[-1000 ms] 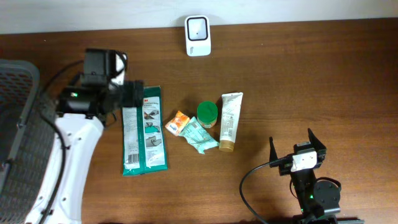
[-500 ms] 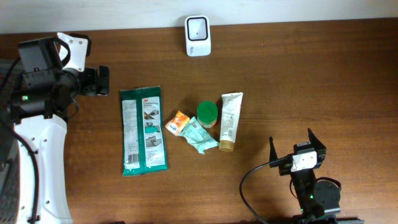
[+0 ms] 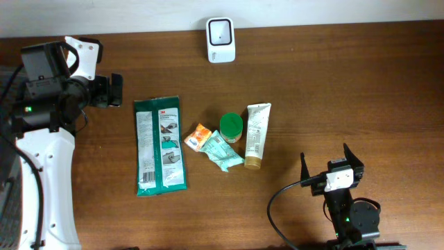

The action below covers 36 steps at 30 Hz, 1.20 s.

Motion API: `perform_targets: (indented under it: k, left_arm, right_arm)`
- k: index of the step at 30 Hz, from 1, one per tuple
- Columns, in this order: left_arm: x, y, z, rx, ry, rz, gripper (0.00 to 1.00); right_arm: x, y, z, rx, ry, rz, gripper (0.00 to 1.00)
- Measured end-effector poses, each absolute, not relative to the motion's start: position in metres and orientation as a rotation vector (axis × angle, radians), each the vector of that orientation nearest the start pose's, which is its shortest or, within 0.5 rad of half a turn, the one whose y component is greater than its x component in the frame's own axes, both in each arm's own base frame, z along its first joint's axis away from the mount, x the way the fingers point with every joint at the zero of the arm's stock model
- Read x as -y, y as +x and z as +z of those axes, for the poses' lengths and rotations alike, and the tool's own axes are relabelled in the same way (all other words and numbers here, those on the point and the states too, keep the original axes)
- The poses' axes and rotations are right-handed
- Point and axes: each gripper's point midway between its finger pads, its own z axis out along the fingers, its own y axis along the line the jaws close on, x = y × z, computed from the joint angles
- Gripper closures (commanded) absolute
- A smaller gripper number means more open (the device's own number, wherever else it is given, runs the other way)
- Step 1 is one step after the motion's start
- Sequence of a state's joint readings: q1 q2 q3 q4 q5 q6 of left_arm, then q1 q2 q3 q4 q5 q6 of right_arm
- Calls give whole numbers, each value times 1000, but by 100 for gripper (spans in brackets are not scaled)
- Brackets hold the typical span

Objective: Scan the item barcode
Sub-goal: 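Release the glove pack and raise the left gripper to the left, then reach the right gripper to the white Pantene tube and grasp it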

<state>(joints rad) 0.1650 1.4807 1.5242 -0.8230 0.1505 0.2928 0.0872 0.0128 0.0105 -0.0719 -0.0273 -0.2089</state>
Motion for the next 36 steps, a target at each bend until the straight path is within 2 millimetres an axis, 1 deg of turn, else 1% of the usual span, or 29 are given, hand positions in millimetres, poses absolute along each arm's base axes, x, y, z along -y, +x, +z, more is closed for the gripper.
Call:
perform_targets:
  k: [3, 5, 7, 9, 12, 13, 16, 17, 19, 20, 21, 24, 25, 26, 27, 28, 29, 30, 31, 33, 34, 35, 36]
  left_arm:
    - [-42, 411, 276, -2329, 223, 50, 1]
    - [-42, 410, 275, -2330, 223, 50, 1]
    - [-42, 410, 275, -2330, 223, 50, 1]
    - [-42, 410, 275, -2330, 223, 49, 1]
    - [-42, 410, 275, -2331, 223, 49, 1]
    - [-42, 410, 275, -2332, 223, 49, 1]
    - [-42, 410, 275, -2331, 223, 49, 1]
    - [-42, 410, 275, -2330, 223, 48, 1]
    - [-41, 410, 275, -2332, 225, 45, 1]
    - [-42, 410, 275, -2329, 225, 45, 1]
    - [-41, 410, 275, -2332, 225, 44, 1]
    - [-41, 410, 275, -2330, 225, 44, 1]
    - [-41, 410, 275, -2331, 225, 44, 1]
    - [-42, 410, 275, -2331, 225, 45, 1]
    - [-42, 410, 275, -2331, 225, 45, 1]
    - [-42, 410, 275, -2330, 225, 45, 1]
    - [-41, 410, 275, -2331, 225, 44, 1]
    - [-42, 410, 275, -2331, 225, 45, 1]
    - [-42, 410, 275, -2331, 225, 45, 1]
    - [-42, 410, 275, -2331, 225, 45, 1]
    - [-41, 410, 275, -2331, 225, 45, 1]
    - [-41, 410, 275, -2331, 225, 45, 1]
    - [-42, 410, 275, -2331, 225, 45, 1]
  right_arm:
    - [-26, 245, 158, -1624, -263, -72, 2]
    - [-28, 245, 164, -1601, -269, -62, 2]
    - [-41, 243, 168, -1575, -312, 9, 2]
    - [-52, 241, 169, -1569, -315, 108, 2]
    - [-66, 233, 173, -1616, -327, 235, 2]
    - [-71, 229, 181, -1640, -343, 275, 2]
    - [-88, 218, 227, -1713, -400, 399, 2]
    - [-92, 215, 235, -1765, -415, 442, 2]
    - [-103, 218, 258, -1870, -446, 535, 2]
    - [-106, 218, 263, -1912, -449, 560, 2]
    - [-110, 219, 276, -1955, -457, 604, 2]
    - [-121, 227, 303, -2000, -487, 692, 2]
    - [-123, 231, 306, -2003, -493, 708, 0]
    - [-128, 238, 305, -2013, -495, 748, 14]
    - [-132, 243, 302, -2028, -490, 801, 33]
    - [-138, 248, 294, -2066, -486, 866, 44]
    - [-143, 254, 281, -2125, -467, 919, 57]
    - [-154, 261, 259, -2237, -415, 984, 57]
    - [-160, 264, 247, -2295, -385, 990, 56]
    - [-181, 268, 213, -2454, -333, 991, 55]
    - [-196, 271, 188, -2552, -299, 962, 58]
    - [-202, 272, 174, -2607, -272, 939, 61]
    - [-210, 274, 158, -2657, -239, 898, 72]
